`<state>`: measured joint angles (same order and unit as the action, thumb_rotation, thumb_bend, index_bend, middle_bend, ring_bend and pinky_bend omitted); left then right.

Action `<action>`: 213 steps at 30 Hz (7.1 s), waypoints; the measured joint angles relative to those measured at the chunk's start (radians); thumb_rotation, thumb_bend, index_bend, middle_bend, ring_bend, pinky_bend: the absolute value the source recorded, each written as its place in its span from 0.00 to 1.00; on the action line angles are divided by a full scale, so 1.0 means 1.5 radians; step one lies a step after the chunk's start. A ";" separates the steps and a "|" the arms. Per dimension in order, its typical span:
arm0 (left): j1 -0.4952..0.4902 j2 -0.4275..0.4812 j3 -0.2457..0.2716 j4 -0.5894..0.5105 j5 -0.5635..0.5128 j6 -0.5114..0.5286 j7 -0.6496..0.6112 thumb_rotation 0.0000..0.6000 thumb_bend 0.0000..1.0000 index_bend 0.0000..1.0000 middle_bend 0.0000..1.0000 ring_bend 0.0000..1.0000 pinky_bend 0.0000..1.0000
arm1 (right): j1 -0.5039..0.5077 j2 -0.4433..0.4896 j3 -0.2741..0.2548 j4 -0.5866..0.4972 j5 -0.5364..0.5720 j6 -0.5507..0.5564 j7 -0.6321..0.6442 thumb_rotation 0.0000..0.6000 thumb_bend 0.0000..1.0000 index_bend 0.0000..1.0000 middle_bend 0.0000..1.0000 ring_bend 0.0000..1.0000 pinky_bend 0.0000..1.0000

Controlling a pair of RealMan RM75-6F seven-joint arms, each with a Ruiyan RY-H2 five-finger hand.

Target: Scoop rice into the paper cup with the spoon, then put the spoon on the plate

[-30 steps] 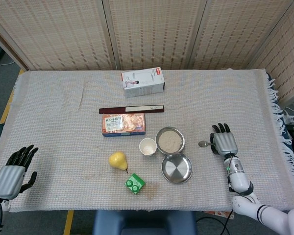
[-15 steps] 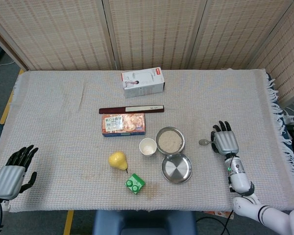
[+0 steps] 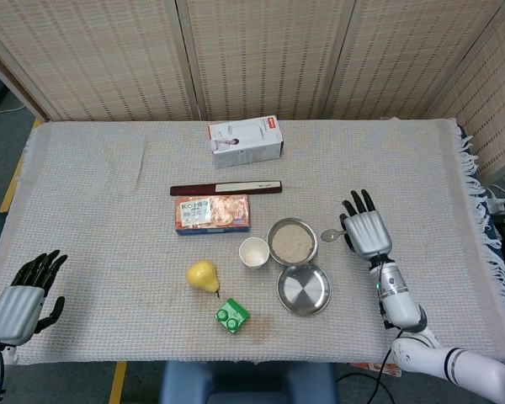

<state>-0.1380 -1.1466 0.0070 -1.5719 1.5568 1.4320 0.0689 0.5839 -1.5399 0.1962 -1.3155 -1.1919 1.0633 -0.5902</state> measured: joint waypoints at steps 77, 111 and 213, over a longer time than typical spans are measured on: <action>0.005 0.004 0.006 -0.001 0.015 0.010 -0.004 1.00 0.48 0.00 0.00 0.00 0.13 | 0.100 -0.095 -0.030 0.023 0.074 -0.008 -0.134 1.00 0.37 0.73 0.21 0.00 0.00; 0.011 0.015 0.011 -0.007 0.024 0.019 -0.018 1.00 0.48 0.00 0.00 0.00 0.13 | 0.177 -0.111 0.000 -0.094 0.053 0.034 -0.278 1.00 0.37 0.72 0.22 0.00 0.00; 0.024 0.012 0.016 -0.025 0.032 0.029 0.017 1.00 0.48 0.00 0.00 0.00 0.13 | -0.053 0.035 -0.189 -0.244 -0.101 0.152 -0.110 1.00 0.30 0.17 0.22 0.00 0.00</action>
<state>-0.1022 -1.1291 0.0304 -1.6101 1.6051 1.4752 0.0940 0.5047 -1.4877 -0.0867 -1.6812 -1.3436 1.2912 -0.7546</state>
